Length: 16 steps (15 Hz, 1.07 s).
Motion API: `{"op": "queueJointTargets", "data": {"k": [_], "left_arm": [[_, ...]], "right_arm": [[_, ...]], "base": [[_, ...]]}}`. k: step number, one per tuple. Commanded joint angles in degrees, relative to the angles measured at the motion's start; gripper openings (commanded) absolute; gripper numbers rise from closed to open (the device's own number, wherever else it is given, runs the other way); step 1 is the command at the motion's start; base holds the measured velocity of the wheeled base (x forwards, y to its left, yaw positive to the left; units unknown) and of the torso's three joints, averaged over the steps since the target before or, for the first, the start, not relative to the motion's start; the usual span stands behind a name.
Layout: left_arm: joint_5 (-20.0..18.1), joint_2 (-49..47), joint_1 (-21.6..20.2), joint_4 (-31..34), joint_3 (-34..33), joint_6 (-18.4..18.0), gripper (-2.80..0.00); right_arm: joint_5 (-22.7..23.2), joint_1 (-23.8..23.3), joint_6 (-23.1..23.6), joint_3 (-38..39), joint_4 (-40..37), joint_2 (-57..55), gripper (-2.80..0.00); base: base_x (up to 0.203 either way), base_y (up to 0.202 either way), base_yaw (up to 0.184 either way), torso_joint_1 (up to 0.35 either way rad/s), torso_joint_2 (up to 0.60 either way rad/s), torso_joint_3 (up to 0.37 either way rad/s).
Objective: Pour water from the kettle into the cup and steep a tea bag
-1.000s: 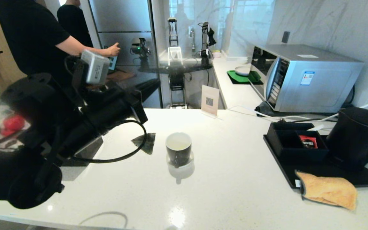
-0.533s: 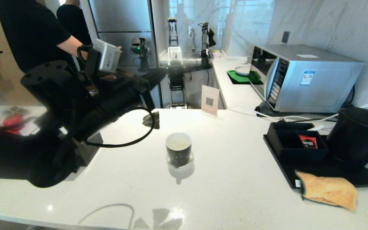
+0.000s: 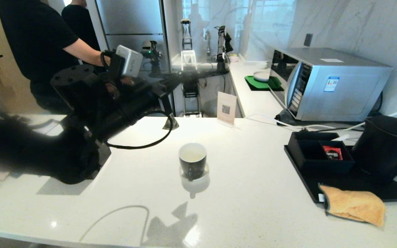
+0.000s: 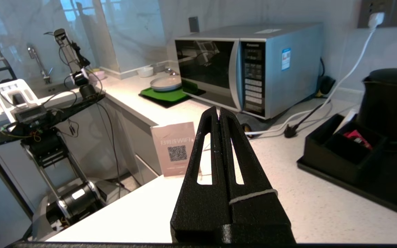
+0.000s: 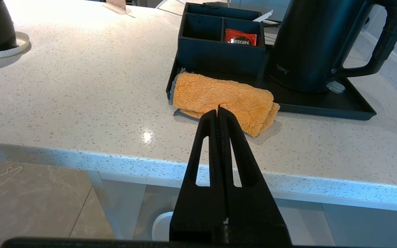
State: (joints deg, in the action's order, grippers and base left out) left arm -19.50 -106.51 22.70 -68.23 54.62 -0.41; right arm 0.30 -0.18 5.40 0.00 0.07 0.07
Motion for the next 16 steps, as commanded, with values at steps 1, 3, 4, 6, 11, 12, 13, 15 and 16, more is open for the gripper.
{"op": "queueJointTargets", "data": {"k": [1, 3, 4, 6, 11, 12, 13, 15, 16], "left_arm": [[-0.2, -3.3, -0.7, -0.4, 1.8, 0.0, -2.8], [-0.2, -5.1, -0.7, -0.4, 3.6, 0.0, -2.8], [-0.3, -6.0, -0.7, -0.3, 4.4, 0.0, -2.8], [-0.4, -7.6, -0.5, -0.4, 5.2, -0.1, -2.8], [-2.6, -11.0, -0.3, -0.4, 5.5, -3.3, -2.8], [-2.6, -11.4, -0.3, -0.4, 5.5, -3.5, -2.8], [-2.7, -11.8, -0.3, -0.4, 5.4, -3.9, -2.8], [-2.7, -12.7, -0.5, -0.4, 5.4, -5.6, -2.8], [-2.7, -13.1, -0.5, -0.4, 5.4, -5.6, -2.8]], "right_arm": [[0.0, 0.0, 0.0, 0.0, 0.0, -0.1, -2.8], [0.0, 0.0, 0.0, 0.0, 0.0, -0.1, -2.8], [0.0, 0.0, 0.0, 0.0, 0.0, -0.1, -2.8], [0.0, 0.0, 0.0, 0.0, 0.0, -0.1, -2.8], [0.0, 0.0, 0.0, 0.0, 0.0, -0.1, -2.8], [0.0, 0.0, 0.0, 0.0, 0.0, -0.2, -2.8], [0.0, 0.0, 0.0, 0.0, 0.0, -0.1, -2.8], [0.0, 0.0, 0.0, 0.0, 0.0, -0.1, -2.8], [0.0, 0.0, 0.0, 0.0, 0.0, -0.1, -2.8]], "base": [[0.0, 0.0, 0.0, 0.0, 0.0, 0.0], [0.0, 0.0, 0.0, 0.0, 0.0, 0.0], [0.0, 0.0, 0.0, 0.0, 0.0, 0.0], [0.0, 0.0, 0.0, 0.0, 0.0, 0.0], [0.0, 0.0, 0.0, 0.0, 0.0, 0.0], [0.0, 0.0, 0.0, 0.0, 0.0, 0.0], [0.0, 0.0, 0.0, 0.0, 0.0, 0.0], [0.0, 0.0, 0.0, 0.0, 0.0, 0.0], [0.0, 0.0, 0.0, 0.0, 0.0, 0.0]]}}
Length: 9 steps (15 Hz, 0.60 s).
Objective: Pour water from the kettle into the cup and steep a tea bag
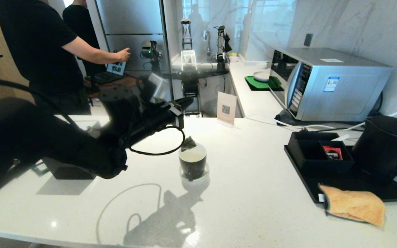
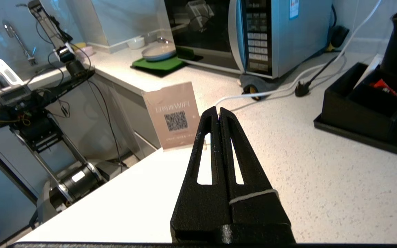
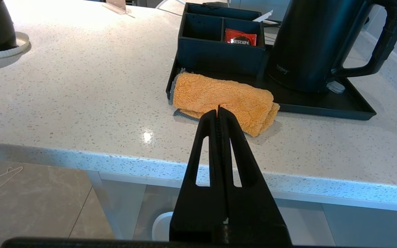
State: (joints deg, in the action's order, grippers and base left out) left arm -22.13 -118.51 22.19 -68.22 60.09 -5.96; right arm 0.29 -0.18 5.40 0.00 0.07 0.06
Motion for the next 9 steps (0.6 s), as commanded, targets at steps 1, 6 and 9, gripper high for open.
{"op": "queueJointTargets", "data": {"k": [1, 6, 9], "left_arm": [[-0.1, -1.6, 0.0, -0.4, -0.1, -0.2, -2.8], [-0.6, -3.4, 0.3, -0.4, 0.0, -2.0, -2.8], [-0.8, -4.8, 0.3, -0.7, 0.0, -2.0, -2.8]], "right_arm": [[0.1, 0.0, 0.0, 0.0, 0.0, -0.1, -2.8], [0.1, 0.0, 0.0, 0.0, 0.0, -0.1, -2.8], [0.1, 0.0, 0.0, 0.0, 0.0, -0.1, -2.8]], "base": [[0.0, 0.0, 0.0, 0.0, 0.0, 0.0], [0.0, 0.0, 0.0, 0.0, 0.0, 0.0], [0.0, 0.0, 0.0, 0.0, 0.0, 0.0]]}}
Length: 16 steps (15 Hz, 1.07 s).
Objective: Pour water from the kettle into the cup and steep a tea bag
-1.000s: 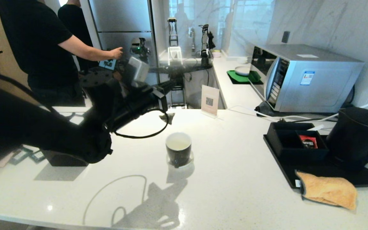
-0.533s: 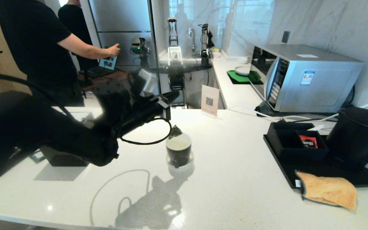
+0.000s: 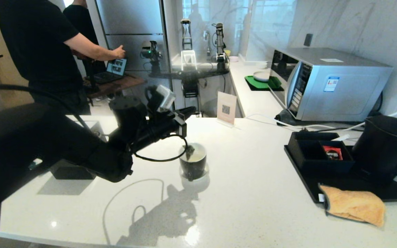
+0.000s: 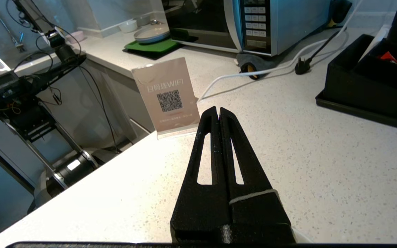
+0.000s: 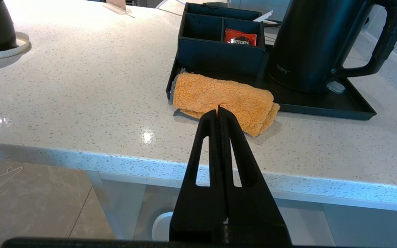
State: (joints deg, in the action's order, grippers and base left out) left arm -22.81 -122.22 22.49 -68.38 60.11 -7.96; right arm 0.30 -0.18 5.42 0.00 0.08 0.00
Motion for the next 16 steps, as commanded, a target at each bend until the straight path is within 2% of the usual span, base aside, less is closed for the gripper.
{"op": "queueJointTargets", "data": {"k": [1, 16], "left_arm": [[-0.1, -1.5, 0.0, -0.6, 0.1, -0.1, -2.8], [0.0, -7.8, 1.2, -2.2, 0.3, -1.0, -2.8]], "right_arm": [[0.0, 0.0, 0.0, 0.0, 0.0, -0.1, -2.8], [0.0, 0.0, 0.0, 0.0, 0.0, -0.1, -2.8]], "base": [[0.0, 0.0, 0.0, 0.0, 0.0, 0.0], [0.0, 0.0, 0.0, 0.0, 0.0, 0.0]]}}
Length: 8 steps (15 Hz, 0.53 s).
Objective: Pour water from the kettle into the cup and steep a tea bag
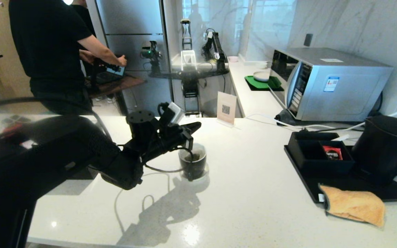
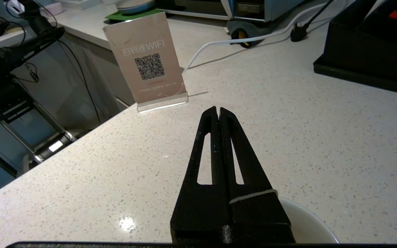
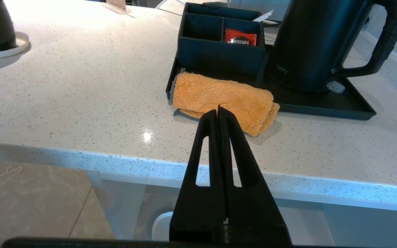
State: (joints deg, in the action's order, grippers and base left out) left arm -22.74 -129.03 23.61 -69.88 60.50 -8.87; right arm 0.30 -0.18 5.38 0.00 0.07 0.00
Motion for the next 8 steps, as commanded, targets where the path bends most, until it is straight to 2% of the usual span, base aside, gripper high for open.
{"op": "queueJointTargets", "data": {"k": [1, 8], "left_arm": [[-0.1, -1.4, 0.1, -0.9, -0.3, -0.7, -2.8], [-0.2, -3.3, 0.1, -1.2, -0.2, -1.6, -2.8]], "right_arm": [[0.0, 0.0, 0.1, 0.0, 0.0, -0.1, -2.8], [0.0, 0.0, 0.1, 0.0, 0.0, 0.0, -2.8]], "base": [[0.0, 0.0, 0.0, 0.0, 0.0, 0.0], [0.0, 0.0, 0.0, 0.0, 0.0, 0.0]]}}
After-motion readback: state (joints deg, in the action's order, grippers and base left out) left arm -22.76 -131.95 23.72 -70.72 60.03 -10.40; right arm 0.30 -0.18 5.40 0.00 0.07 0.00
